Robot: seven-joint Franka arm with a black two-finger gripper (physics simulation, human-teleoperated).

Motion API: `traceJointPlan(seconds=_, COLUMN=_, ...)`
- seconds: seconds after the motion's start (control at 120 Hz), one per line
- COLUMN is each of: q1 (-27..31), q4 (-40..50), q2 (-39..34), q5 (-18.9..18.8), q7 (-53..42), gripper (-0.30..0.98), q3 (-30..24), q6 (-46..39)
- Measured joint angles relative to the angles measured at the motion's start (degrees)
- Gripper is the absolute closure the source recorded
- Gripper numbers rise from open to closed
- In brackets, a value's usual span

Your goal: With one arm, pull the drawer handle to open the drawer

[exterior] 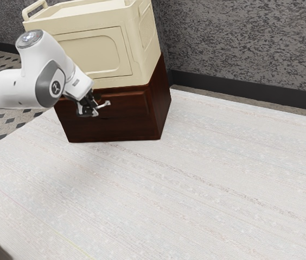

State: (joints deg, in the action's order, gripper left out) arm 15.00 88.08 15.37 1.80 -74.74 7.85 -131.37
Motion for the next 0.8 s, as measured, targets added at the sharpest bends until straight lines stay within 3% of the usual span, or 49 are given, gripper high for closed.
traceJointPlan(seconds=0.8, q1=-0.3, q4=11.0, q2=-9.1, q5=0.0, q7=0.5, gripper=0.58, q3=-0.1, q6=-0.2)
